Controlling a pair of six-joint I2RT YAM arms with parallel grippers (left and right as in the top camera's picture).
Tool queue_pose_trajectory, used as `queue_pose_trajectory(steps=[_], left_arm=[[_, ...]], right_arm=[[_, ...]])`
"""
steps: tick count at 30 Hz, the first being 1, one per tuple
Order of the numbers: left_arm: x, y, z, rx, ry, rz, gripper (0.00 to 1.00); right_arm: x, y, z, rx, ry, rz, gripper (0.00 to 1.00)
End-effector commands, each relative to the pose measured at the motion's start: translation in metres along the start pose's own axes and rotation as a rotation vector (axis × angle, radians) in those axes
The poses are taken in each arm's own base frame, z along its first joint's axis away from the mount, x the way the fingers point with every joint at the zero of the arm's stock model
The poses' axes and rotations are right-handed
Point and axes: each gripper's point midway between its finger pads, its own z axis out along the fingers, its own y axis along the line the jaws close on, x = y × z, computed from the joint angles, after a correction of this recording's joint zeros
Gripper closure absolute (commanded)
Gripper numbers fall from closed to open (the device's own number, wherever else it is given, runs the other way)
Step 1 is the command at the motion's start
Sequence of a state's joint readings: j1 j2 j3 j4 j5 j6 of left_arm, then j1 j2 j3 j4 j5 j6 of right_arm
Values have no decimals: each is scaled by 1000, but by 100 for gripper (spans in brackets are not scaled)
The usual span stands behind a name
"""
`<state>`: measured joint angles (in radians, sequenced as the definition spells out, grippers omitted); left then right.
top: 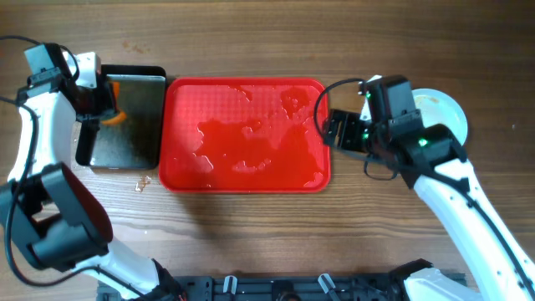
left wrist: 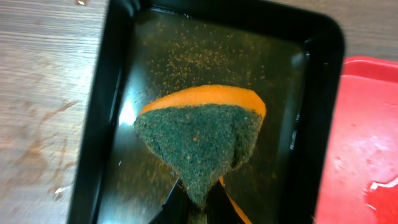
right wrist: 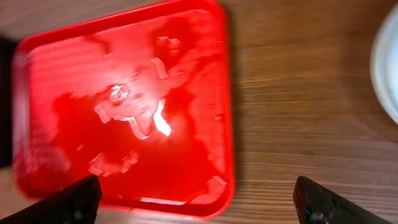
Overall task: Clean dirty plates on tray and stack at the side
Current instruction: 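Drop the sponge into the black pan with the left gripper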
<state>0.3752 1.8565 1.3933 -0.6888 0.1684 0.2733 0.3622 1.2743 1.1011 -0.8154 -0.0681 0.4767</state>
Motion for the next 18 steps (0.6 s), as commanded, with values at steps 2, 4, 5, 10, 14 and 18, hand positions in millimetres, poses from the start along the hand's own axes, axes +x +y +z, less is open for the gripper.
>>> queue_pose_trajectory(steps=[2, 4, 5, 10, 14, 18], left_arm=[[-9, 3, 22, 16, -18, 38, 88], [-11, 4, 24, 15, -28, 60, 74], [-13, 5, 25, 11, -34, 68, 71], [-15, 11, 24, 0, -48, 74, 0], [-20, 5, 17, 34, -56, 74, 0], [-43, -21, -13, 168, -109, 83, 0]], right_arm=[[-6, 33, -37, -95, -96, -137, 0], [-5, 37, -45, -109, -111, -167, 0], [-4, 38, -48, -115, -117, -171, 0], [-3, 38, -53, -119, -126, -192, 0], [-5, 39, -53, -121, -133, -203, 0], [-9, 42, -54, -127, -155, -246, 0]])
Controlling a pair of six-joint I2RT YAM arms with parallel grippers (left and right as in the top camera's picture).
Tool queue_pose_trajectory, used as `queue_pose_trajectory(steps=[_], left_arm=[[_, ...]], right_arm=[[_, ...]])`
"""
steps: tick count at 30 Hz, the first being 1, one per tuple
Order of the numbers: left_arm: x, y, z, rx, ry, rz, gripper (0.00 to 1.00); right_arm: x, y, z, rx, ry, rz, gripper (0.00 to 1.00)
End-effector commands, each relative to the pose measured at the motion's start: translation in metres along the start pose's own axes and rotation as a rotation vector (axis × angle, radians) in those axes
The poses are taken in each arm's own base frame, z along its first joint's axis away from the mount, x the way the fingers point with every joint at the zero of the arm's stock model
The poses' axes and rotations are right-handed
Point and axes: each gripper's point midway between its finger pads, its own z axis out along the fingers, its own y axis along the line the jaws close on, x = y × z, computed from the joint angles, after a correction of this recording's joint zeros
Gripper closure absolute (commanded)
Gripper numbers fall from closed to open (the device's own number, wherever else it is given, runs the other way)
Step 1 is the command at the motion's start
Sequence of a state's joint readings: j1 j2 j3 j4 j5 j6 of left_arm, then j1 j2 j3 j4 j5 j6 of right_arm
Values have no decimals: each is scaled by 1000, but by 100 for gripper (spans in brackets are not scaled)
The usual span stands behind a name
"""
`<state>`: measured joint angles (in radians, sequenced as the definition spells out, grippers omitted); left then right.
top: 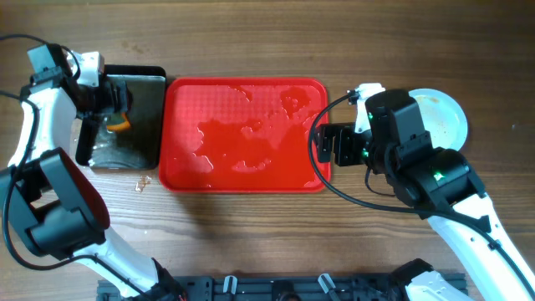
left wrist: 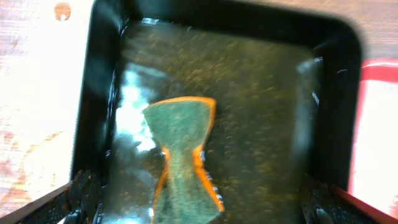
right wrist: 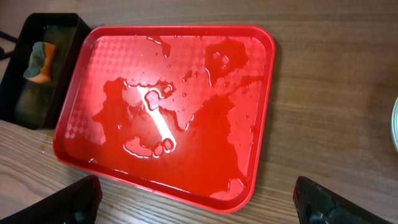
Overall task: Clean dirty plates on tray and stack at the side
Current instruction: 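Drop the sponge into the black pan with the left gripper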
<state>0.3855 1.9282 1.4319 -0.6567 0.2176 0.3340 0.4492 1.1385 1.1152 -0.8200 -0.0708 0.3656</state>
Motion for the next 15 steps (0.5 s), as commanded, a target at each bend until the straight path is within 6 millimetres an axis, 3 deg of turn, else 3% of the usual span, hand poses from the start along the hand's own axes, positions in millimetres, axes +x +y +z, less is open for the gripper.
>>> queue_pose_trajectory(steps=[1, 7, 15], left_arm=[[-42, -28, -40, 149, -116, 35, 0], [-72, -58, -109, 171, -233, 79, 0], [-78, -124, -245, 164, -497, 241, 0]], right_arm=[[-15, 7, -9, -20, -57, -67, 0], [-33, 6, -10, 4, -136, -115, 0], [-43, -16, -8, 137, -177, -102, 0]])
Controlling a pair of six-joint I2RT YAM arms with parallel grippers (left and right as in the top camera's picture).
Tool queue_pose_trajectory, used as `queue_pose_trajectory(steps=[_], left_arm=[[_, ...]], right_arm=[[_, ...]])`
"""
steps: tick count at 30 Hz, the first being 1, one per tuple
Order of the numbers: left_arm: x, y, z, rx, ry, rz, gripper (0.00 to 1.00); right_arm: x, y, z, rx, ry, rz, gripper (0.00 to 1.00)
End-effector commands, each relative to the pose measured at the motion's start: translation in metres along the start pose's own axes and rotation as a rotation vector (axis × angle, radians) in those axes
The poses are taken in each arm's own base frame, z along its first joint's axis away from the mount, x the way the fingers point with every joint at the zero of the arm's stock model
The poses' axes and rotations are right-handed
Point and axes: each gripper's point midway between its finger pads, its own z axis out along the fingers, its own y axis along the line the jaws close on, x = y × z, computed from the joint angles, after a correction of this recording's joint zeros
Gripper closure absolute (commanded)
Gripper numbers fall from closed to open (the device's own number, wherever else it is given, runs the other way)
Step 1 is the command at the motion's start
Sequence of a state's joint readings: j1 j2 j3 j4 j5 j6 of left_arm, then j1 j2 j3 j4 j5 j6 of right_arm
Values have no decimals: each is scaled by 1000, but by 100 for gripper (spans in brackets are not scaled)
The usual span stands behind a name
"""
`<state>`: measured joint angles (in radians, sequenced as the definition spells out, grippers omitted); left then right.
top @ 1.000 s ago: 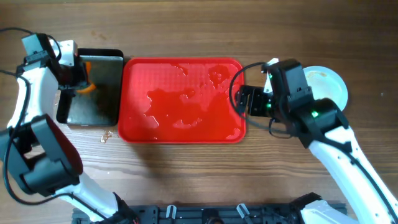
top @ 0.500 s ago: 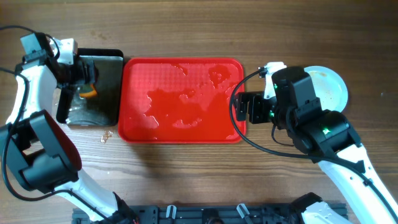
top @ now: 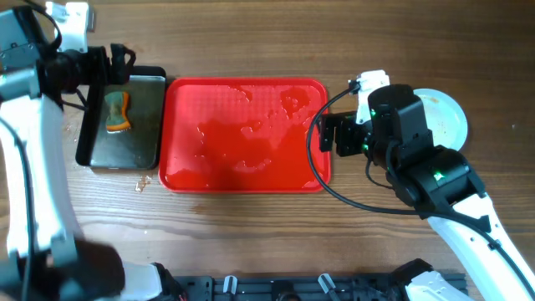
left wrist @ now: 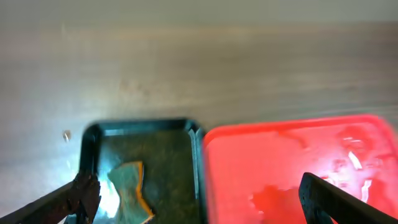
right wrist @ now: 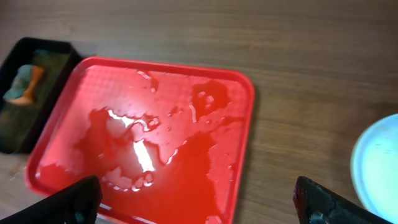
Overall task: Clean dirty plates on tray and stack at the side
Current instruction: 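Drop the sponge into the black pan with the left gripper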
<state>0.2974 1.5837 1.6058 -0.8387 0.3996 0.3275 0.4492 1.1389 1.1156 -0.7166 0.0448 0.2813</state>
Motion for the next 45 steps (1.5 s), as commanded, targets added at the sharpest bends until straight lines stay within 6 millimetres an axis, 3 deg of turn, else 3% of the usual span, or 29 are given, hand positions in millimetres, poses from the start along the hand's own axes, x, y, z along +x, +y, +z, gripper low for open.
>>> queue_pose_trajectory(steps=[1, 5, 8, 12, 16, 22, 45], left_arm=[[-38, -49, -72, 26, -178, 104, 0], [-49, -85, -128, 31, -301, 183, 0], [-45, -99, -159, 28, -345, 200, 0], [-35, -110, -186, 21, -371, 190, 0], [-34, -106, -202, -21, -406, 94, 0], [-32, -106, -208, -32, -412, 67, 0], [-28, -105, -205, -29, -392, 60, 0]], right_arm=[[-11, -9, -2, 62, -34, -20, 0], [-6, -9, 8, 70, -4, -22, 0], [-2, -10, 14, 77, 19, -24, 0], [4, -11, 25, 82, 53, -25, 0], [9, -12, 34, 91, 83, -27, 0], [14, -13, 44, 97, 108, -30, 0], [14, -13, 44, 98, 110, -29, 0]])
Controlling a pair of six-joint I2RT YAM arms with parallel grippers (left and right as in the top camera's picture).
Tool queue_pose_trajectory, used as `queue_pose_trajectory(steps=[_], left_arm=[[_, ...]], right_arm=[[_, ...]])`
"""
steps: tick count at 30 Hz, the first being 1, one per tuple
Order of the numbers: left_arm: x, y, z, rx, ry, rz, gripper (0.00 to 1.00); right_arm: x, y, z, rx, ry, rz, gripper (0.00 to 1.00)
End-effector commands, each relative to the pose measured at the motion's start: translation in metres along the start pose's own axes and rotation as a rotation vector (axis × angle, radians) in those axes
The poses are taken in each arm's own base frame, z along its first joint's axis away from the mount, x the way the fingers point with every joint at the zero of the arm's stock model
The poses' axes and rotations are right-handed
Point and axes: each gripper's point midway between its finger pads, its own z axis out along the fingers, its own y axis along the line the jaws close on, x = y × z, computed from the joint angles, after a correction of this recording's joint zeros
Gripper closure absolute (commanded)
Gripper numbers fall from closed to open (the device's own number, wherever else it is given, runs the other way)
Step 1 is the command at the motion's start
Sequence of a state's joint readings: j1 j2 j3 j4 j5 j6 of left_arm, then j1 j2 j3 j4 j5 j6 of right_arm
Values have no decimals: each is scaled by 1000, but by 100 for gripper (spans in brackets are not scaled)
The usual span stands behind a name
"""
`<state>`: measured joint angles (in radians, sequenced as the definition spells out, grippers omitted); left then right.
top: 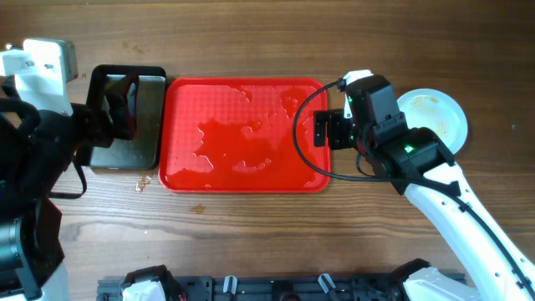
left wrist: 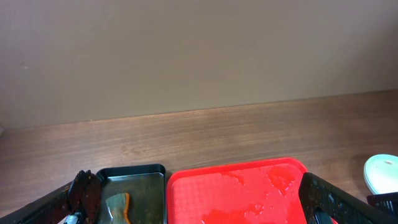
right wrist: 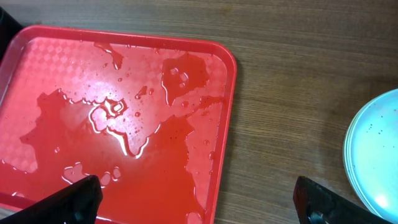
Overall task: Clean dirty plates on tray and stack at the side
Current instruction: 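Drop the sponge into the black pan with the left gripper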
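The red tray [top: 242, 134] lies mid-table, wet with puddles and bearing no plates. A stack of white plates [top: 433, 115] sits on the wood to its right, also seen in the right wrist view as the plates [right wrist: 375, 155]. My right gripper [right wrist: 196, 208] hangs open over the tray's right edge, nothing between its fingers. My left gripper [left wrist: 205, 211] is open and raised high above the black bin [left wrist: 140, 186], where the green-and-orange sponge [left wrist: 118, 205] lies. The overhead view hides the sponge under the left arm.
The black bin [top: 138, 125] touches the tray's left side. A small scrap [top: 144, 181] lies on the wood in front of the bin. A wall stands behind the table's far edge. Bare wood surrounds the tray.
My left gripper has risen much higher above the bin, still open, and its view now takes in the whole tray. The right gripper has shifted slightly over the tray's right edge.
My left gripper was first shut on the sponge inside the black bin. Then it was open with the sponge lying in the bin. After that it stood higher at each moment. The right gripper stayed open near the tray's right edge, plates stacked beside it.
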<state>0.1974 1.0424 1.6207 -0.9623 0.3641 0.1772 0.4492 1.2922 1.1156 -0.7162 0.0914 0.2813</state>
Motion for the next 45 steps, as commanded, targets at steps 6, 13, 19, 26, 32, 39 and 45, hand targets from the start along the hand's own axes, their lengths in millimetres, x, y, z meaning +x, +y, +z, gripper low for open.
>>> queue_pose_trajectory(steps=[6, 13, 19, 26, 32, 39, 45], left_arm=[[-3, 0, -3, -8, -10, -4, 0], [-3, 0, -2, -8, -7, -5, 0], [-3, 0, -2, -7, -7, -5, 0], [-32, -16, -19, 21, -142, 69, 0], [-72, -46, -61, 77, -391, 169, 0], [-58, -70, -98, 114, -687, 259, 0], [14, -69, -78, 112, -706, 265, 0]], right_arm=[[-9, 0, -3, 12, -25, -17, 0], [-9, 0, -3, 13, -24, -17, 0], [-9, 0, -3, 13, -24, -17, 0], [-9, 0, -3, 12, -25, -17, 0], [-9, 0, -3, 12, -25, -17, 0], [-9, 0, -3, 12, -25, -17, 0], [-9, 0, -3, 12, -25, -17, 0]])
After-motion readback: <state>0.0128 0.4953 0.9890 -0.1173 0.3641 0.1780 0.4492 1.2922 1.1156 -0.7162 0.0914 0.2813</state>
